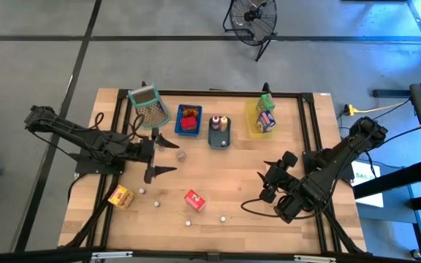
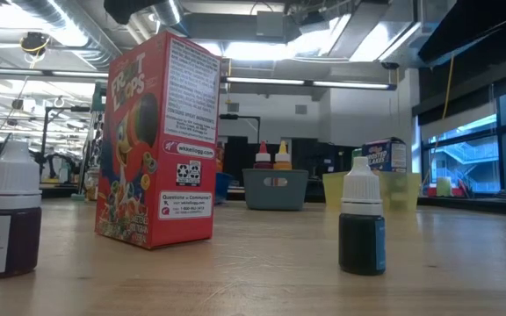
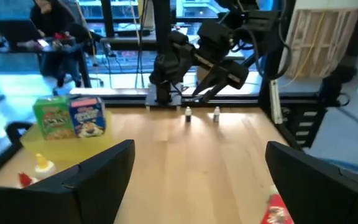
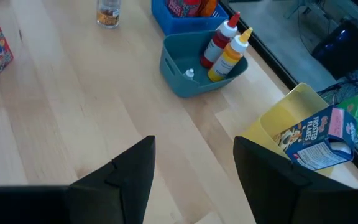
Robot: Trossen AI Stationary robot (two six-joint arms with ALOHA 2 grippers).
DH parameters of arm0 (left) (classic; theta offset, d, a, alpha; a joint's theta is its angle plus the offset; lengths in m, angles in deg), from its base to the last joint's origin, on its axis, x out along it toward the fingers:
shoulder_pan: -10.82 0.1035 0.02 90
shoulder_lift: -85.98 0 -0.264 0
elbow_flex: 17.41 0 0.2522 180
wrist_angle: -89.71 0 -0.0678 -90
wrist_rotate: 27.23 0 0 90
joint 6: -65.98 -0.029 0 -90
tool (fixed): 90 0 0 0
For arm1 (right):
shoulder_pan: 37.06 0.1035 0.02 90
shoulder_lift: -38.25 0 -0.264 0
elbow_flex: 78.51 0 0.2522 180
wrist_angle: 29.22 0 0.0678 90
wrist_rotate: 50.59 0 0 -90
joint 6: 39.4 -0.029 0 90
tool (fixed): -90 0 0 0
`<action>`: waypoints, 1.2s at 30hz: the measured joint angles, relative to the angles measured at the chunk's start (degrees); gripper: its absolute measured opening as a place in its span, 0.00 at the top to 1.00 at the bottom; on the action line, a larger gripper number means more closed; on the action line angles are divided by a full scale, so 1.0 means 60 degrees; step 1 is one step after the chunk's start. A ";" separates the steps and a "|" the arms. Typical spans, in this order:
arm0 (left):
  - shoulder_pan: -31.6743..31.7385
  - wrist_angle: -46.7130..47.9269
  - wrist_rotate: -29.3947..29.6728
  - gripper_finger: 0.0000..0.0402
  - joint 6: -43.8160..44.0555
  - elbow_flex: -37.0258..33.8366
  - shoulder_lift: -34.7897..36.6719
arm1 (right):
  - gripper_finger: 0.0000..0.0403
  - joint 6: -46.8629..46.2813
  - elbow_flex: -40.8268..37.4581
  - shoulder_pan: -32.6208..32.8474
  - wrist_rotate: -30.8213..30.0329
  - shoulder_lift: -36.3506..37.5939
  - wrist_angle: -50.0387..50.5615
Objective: Pick & Place Kitchen Items
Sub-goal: Put the brown seasoning bottle into the blue bin
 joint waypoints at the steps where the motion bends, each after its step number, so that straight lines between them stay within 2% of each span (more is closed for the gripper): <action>1: -0.0002 0.0015 0.0036 0.11 0.0162 0.0000 -0.0018 | 0.46 -0.0003 0.0000 0.0000 -0.0082 0.0000 -0.0010; 7: 0.0076 0.0288 0.0868 0.11 0.0760 0.0000 -0.0032 | 0.46 -0.0003 0.0000 -0.0131 -0.0178 0.0000 -0.0092; 11: 0.0076 0.1040 0.0737 0.11 0.0468 0.0576 -0.0032 | 0.46 -0.0003 0.0000 -0.0239 -0.0178 0.0000 -0.0135; 15: 0.0289 0.2503 0.0736 0.11 0.0363 0.1659 -0.0031 | 0.46 -0.0003 0.0000 -0.0356 -0.0174 0.0000 -0.0160; 18: 0.0559 0.4161 0.0537 0.11 0.0455 0.2391 -0.0023 | 0.46 -0.0003 0.0000 -0.0430 -0.0128 0.0000 -0.0217; 23: 0.1157 0.5874 0.0580 0.11 0.0429 0.2457 -0.0231 | 0.46 -0.0001 0.0000 -0.0452 -0.0101 -0.0002 -0.0255; 28: 0.1832 0.6061 0.0081 0.11 0.0371 0.2105 -0.0791 | 0.46 0.0001 0.0000 -0.0459 -0.0178 -0.0004 -0.0260; 33: 0.1976 0.5315 0.0141 0.11 0.1731 0.2084 -0.1539 | 0.46 0.0001 0.0000 -0.0551 -0.0122 -0.0004 -0.0257; 36: 0.1944 0.5385 0.0338 0.11 0.1274 0.2084 -0.1989 | 0.46 0.0001 0.0000 -0.0568 -0.0101 -0.0007 -0.0257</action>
